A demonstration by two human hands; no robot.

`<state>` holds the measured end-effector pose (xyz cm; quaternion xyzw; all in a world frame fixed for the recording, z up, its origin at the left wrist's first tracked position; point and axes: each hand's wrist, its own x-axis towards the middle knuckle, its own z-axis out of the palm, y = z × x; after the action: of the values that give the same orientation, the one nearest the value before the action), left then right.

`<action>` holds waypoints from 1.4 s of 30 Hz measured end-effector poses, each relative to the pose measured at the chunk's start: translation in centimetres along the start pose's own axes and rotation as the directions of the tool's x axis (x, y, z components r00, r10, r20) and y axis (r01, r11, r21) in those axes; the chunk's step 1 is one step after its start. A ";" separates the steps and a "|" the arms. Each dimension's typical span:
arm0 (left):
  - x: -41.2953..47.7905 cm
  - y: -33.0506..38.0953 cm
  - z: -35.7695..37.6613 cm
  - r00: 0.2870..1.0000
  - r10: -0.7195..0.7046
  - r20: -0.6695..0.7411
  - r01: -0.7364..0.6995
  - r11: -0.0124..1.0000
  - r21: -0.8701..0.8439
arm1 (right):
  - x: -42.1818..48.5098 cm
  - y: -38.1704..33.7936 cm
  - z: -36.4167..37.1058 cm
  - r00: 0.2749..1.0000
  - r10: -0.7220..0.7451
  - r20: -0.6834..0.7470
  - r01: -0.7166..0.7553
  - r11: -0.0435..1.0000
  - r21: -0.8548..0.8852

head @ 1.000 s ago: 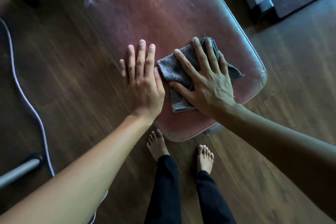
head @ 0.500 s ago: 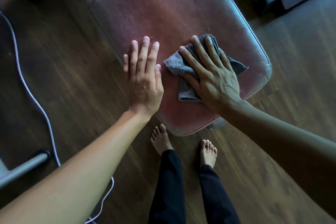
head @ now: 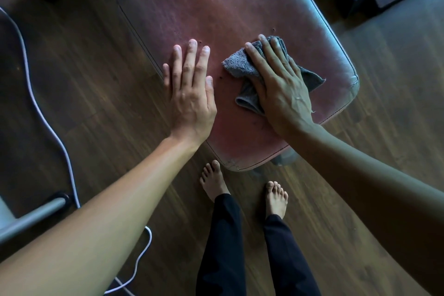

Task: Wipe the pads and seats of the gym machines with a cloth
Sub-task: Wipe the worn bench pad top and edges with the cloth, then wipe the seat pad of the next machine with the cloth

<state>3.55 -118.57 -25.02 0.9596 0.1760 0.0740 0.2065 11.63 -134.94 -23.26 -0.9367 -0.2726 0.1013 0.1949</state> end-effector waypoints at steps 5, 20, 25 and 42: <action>0.4 0.6 -1.5 0.995 -0.043 0.092 0.049 0.997 -0.064 | 0.5 -0.5 -1.6 0.997 0.072 0.005 -0.071 0.971 0.226; -7.3 8.4 -28.9 0.934 -0.356 -0.020 0.341 0.909 -0.241 | -5.8 -14.8 -23.6 0.973 -0.053 0.223 -0.065 0.871 0.487; -14.8 13.6 -39.7 0.845 -0.503 -0.183 0.439 0.847 -0.298 | -10.6 -21.3 -31.7 0.944 -0.305 0.124 0.202 0.834 0.514; -51.2 21.6 -55.8 0.159 -0.879 -0.449 0.743 0.406 -0.533 | -37.5 -43.9 -38.1 0.341 -0.901 0.269 0.585 0.427 0.689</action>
<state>-49.20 -135.21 30.97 0.5840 0.7163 0.3108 0.2217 -28.89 -133.33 32.76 -0.5217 -0.6961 0.3546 0.3427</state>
